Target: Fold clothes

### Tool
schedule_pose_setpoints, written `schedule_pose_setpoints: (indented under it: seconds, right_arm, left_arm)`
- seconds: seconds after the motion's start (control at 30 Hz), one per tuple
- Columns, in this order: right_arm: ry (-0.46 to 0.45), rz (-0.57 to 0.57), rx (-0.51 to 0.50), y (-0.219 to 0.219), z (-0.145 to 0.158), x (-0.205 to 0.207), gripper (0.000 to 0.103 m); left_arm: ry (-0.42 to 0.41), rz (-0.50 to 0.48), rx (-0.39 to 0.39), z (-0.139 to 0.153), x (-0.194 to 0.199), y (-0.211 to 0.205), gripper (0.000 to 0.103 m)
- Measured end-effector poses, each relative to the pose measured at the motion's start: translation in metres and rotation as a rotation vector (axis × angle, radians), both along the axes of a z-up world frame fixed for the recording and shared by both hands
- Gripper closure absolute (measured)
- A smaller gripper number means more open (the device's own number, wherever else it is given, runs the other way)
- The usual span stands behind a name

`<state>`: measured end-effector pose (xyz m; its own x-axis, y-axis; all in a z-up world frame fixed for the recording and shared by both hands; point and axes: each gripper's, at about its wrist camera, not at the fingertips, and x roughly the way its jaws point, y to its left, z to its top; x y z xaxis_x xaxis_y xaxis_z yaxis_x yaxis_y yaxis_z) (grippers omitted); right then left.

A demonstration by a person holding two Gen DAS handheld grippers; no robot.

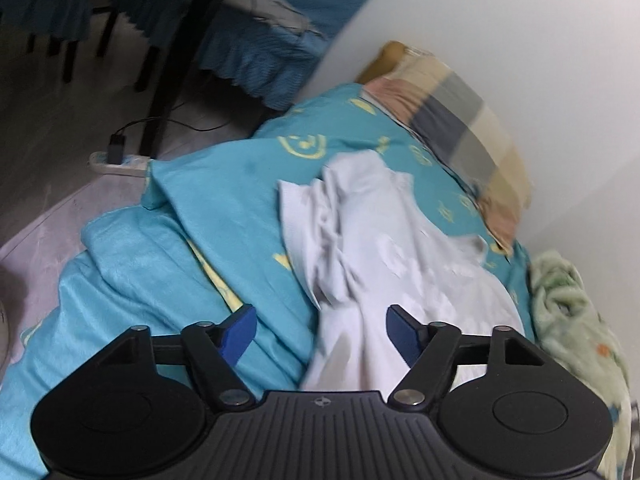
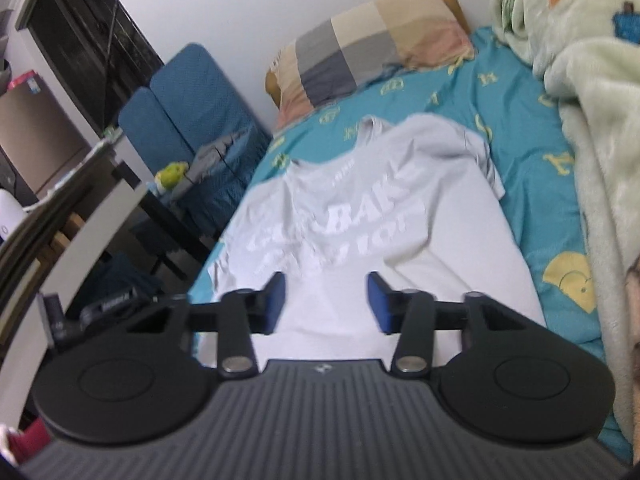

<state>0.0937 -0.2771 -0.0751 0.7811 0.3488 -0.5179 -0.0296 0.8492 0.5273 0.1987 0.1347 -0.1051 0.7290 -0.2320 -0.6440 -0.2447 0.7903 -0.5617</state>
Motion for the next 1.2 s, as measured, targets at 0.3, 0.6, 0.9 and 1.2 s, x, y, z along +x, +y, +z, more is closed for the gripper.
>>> schedule_pose_setpoints:
  seconds: [0.3,0.6,0.9,1.2]
  right_arm:
    - [0.005,-0.014,0.030,-0.009,-0.020,0.037,0.071]
    - [0.048,-0.037,0.025,-0.009,-0.038,0.054,0.071]
    - [0.032,-0.076,-0.019,-0.012,-0.036,0.053,0.071]
    - [0.072,-0.083,-0.035,-0.010,-0.049,0.069,0.071]
  left_arm:
    - [0.030,0.107,-0.073,-0.046,0.058,0.009,0.068]
    - [-0.056,0.190,-0.084,-0.021,0.072,0.036,0.103]
    - [-0.039,0.339,0.270,0.055,0.133,0.082,0.103]
    - [0.039,0.369,0.190,0.016,0.149,0.122,0.087]
